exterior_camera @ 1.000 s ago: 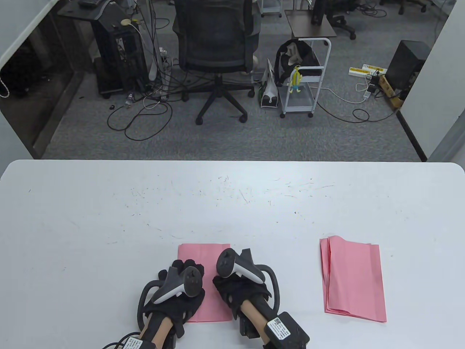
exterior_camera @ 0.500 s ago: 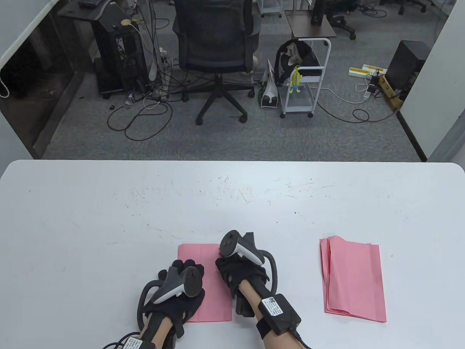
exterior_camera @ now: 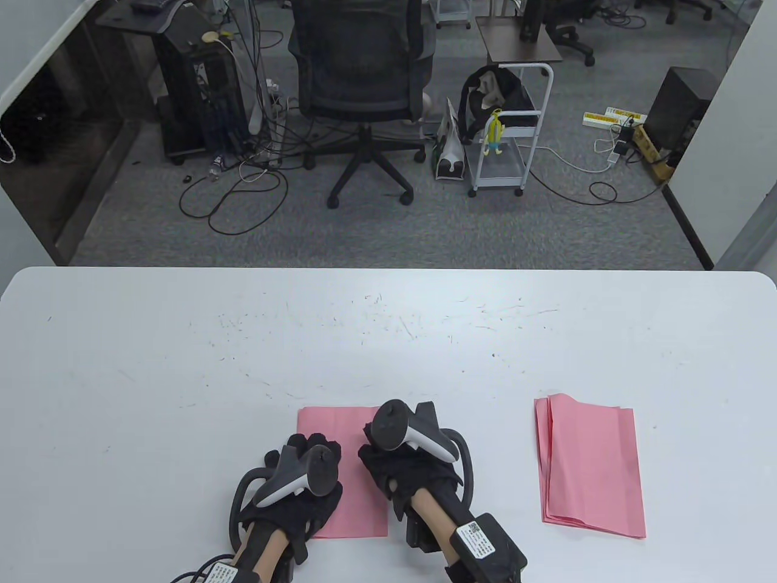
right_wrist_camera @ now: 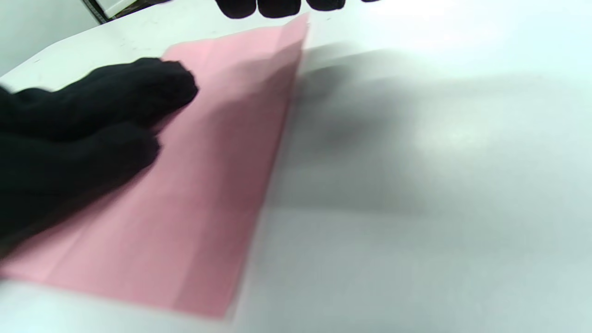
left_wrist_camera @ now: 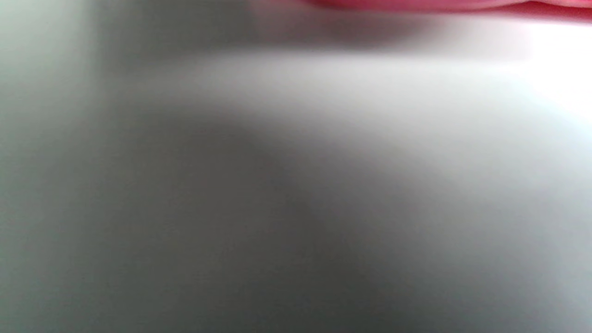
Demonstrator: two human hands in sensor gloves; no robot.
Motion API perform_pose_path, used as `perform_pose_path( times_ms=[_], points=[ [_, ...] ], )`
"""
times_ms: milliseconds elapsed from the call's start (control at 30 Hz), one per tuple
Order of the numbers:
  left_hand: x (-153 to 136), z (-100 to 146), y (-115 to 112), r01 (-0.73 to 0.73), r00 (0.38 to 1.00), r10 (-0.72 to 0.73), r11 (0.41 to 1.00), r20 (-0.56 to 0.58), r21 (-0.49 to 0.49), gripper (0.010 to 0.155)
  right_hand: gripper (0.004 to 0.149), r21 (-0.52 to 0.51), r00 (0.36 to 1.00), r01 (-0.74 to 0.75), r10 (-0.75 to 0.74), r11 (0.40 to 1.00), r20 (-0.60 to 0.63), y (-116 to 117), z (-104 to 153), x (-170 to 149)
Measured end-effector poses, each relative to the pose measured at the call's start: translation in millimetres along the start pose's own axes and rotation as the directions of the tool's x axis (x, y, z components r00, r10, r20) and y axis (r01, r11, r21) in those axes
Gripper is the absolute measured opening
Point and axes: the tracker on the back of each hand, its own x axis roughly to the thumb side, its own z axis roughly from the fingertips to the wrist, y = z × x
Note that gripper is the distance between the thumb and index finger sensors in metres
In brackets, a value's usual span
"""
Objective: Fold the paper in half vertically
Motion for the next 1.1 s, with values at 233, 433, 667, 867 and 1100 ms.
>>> perform_pose_path(
  times_ms=[233,433,667,867,1100],
  points=[
    [0.1,0.1,-0.1,0.000,1.000,0.000,1.000,-0.001,0.000,0.073,0.058,0.104,0.997,-0.070,0.071,0.992,-0.010,26.3,-4.7,4.7],
    [0.2,0.4,0.0,0.000,1.000,0.000,1.000,0.000,-0.001,0.073,0.057,0.079,0.998,-0.065,0.066,0.995,-0.013,27.4,-4.9,3.6],
    [0.2,0.3,-0.1,0.000,1.000,0.000,1.000,-0.001,-0.002,0.074,0.057,0.059,0.996,-0.093,0.093,0.994,0.001,29.5,-1.4,5.3],
    [0.1,0.3,-0.1,0.000,1.000,0.000,1.000,-0.001,-0.002,0.073,0.057,0.058,0.991,-0.133,0.132,0.989,0.019,36.7,9.8,8.6],
    [0.2,0.3,-0.1,0.001,1.000,-0.001,1.000,-0.002,-0.002,0.073,0.057,0.064,0.988,-0.146,0.143,0.987,0.056,50.4,31.9,10.4]
  ],
)
